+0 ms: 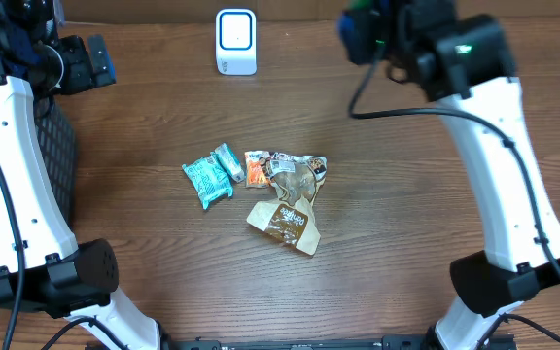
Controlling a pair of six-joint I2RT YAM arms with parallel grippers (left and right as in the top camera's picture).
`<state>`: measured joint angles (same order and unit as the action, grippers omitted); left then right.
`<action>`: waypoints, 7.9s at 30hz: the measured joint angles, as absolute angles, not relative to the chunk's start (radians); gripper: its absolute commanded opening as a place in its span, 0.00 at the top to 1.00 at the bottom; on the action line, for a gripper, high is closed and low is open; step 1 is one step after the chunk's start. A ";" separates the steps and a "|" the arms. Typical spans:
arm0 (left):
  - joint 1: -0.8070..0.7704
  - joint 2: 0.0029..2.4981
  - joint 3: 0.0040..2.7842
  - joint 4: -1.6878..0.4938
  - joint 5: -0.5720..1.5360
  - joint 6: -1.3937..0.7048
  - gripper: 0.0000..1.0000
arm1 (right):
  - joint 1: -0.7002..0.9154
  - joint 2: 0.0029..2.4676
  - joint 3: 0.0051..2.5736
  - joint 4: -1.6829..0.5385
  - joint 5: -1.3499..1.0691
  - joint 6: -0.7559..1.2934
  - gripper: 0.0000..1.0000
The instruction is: Scan the item barcode
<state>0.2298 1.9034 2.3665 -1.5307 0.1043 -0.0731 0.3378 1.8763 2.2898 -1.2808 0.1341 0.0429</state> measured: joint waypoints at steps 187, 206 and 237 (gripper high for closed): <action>0.230 1.903 2.366 -1.530 0.104 -0.071 0.00 | 0.564 2.002 1.343 -0.812 -0.264 0.553 0.59; 0.230 1.903 2.366 -1.530 0.104 -0.071 0.00 | 0.260 1.933 1.668 -1.145 -0.359 0.262 0.47; 0.230 1.903 2.366 -1.530 0.104 -0.071 0.00 | 0.218 2.080 1.352 -0.951 -0.640 0.043 0.30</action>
